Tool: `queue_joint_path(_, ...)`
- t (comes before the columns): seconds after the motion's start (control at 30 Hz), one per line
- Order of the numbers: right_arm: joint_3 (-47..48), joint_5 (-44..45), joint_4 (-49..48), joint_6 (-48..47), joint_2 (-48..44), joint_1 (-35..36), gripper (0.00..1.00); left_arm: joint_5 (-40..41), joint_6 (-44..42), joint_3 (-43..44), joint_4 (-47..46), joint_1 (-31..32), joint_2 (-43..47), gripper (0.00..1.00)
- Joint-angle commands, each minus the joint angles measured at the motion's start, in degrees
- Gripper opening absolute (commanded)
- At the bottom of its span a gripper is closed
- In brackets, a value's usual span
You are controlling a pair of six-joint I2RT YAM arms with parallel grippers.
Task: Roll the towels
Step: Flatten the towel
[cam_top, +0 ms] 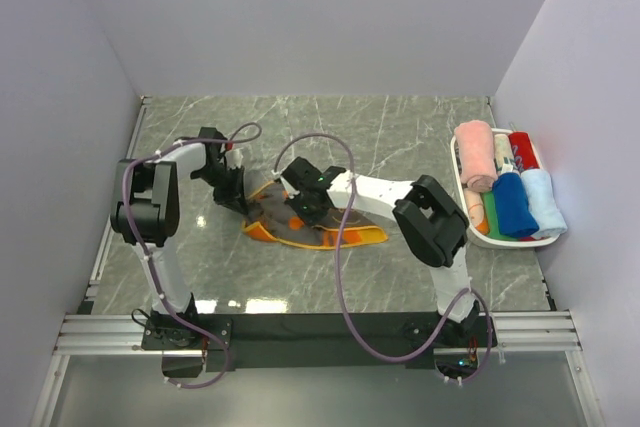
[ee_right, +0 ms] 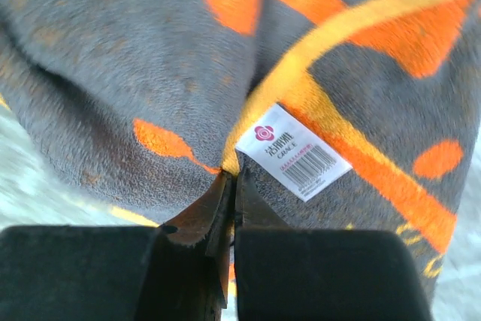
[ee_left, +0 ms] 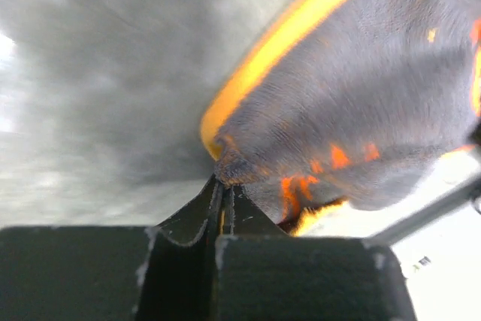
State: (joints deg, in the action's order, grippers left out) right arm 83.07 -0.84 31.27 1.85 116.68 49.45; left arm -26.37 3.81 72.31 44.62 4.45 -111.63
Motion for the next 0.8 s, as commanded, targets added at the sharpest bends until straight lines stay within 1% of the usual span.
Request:
queue_joint_path(0.0,-3.52,2.34,2.83,-0.79,-6.88,-4.88,0.0,9.93,-4.49,5.62,-0.16,-2.16,-2.36,0.0)
queue_joint_path(0.03,-3.7,1.9,3.27,-0.97,-8.13,-7.07,0.0,10.8,-6.08,6.86,0.37,-3.12,-2.36,0.0)
queue_joint_path(0.13,-3.97,0.5,5.03,-1.32,-12.35,-10.59,0.0,13.62,-10.66,12.31,2.31,-4.27,-3.24,0.0)
queue_joint_path(0.2,-4.31,-0.74,6.52,-3.6,-14.54,-13.76,0.0,14.77,-13.38,16.44,3.45,-4.27,-4.38,0.0)
queue_joint_path(0.37,-7.74,-0.56,6.88,-5.53,-17.8,-20.43,0.0,16.35,-16.46,27.24,3.89,-4.18,-9.72,0.01)
queue_joint_path(0.4,-8.27,-0.91,7.05,-5.63,-17.89,-21.49,0.0,15.74,-16.99,28.83,4.24,-4.18,-10.61,0.04)
queue_joint_path(0.43,-8.19,-1.44,7.4,-5.71,-17.81,-22.11,0.0,14.69,-17.35,30.33,5.9,-4.18,-11.4,0.16)
queue_joint_path(0.47,-7.84,-3.1,8.36,-5.89,-17.63,-22.81,0.0,13.55,-17.7,32.69,7.05,-4.18,-12.2,0.22)
queue_joint_path(0.5,-7.14,-3.98,8.72,-5.89,-17.02,-23.43,0.0,10.75,-17.7,33.15,7.67,-4.27,-12.12,0.28)
queue_joint_path(0.53,-6.78,-4.95,8.98,-5.89,-16.67,-23.44,0.0,9.42,-17.61,33.16,8.11,-4.27,-11.85,0.37)
queue_joint_path(0.57,-6.52,-7.57,9.51,-6.15,-16.4,-23.52,0.0,8.62,-17.44,32.11,8.46,-4.27,-10.81,0.41)
queue_joint_path(0.6,-5.82,-8.9,9.69,-5.98,-15.62,-23.26,0.0,7.57,-16.48,31.23,8.46,-4.27,-10.19,0.47)
queue_joint_path(0.67,-4.76,-12.41,10.48,-5.45,-14.3,-22.82,0.0,7.65,-15.07,28.17,8.2,-4.27,-7.91,0.5)
queue_joint_path(0.73,-4.23,-12.96,10.48,-5.45,-12.54,-21.6,0.0,6.08,-13.58,25.7,7.77,-4.27,-5.97,0.51)
queue_joint_path(0.77,-4.32,-12.87,10.31,-5.71,-12.18,-21.07,0.0,5.72,-13.05,22.64,6.28,-4.27,-3.79,0.52)
